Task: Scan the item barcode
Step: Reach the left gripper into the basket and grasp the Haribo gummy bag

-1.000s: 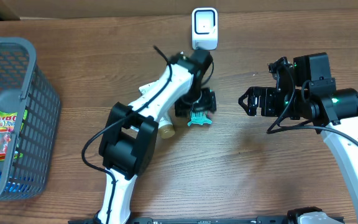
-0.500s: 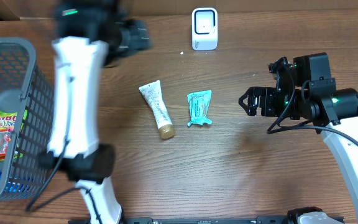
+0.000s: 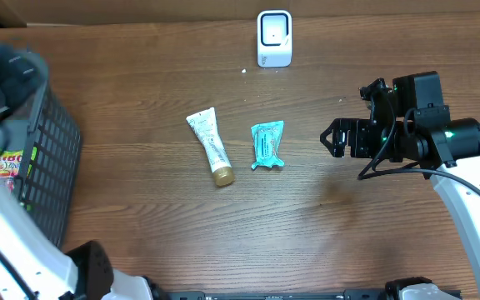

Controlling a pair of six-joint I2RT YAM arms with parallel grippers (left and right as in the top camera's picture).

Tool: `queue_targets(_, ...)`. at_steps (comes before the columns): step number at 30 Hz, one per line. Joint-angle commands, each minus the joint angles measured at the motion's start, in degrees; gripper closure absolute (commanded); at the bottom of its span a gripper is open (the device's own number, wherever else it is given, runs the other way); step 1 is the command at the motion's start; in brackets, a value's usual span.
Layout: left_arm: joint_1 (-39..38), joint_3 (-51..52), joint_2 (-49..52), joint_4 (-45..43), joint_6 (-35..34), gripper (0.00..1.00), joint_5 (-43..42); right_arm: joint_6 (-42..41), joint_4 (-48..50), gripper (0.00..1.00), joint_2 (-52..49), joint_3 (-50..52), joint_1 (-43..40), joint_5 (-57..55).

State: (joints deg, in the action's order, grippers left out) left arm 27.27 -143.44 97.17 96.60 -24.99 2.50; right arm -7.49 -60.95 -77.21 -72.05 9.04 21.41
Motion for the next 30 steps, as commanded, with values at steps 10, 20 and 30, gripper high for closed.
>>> queue_targets(10, 24.5, 27.9, 1.0, -9.0, 1.0, 0.00, 0.7, 0.1, 1.3, 0.00, 0.2, -1.0, 0.2, -0.3)
queue_targets(20, 26.1, 54.1, 1.0, -34.4, 1.0, 0.00, 0.5, 0.1, 0.9, 0.00, 0.2, -1.0, 0.2, -0.3)
queue_targets(30, 26.0, 62.5, 1.0, -47.9, 1.1, 0.00, 0.7, 0.0, 0.0, 0.00, 0.2, -1.0, 0.2, -0.3)
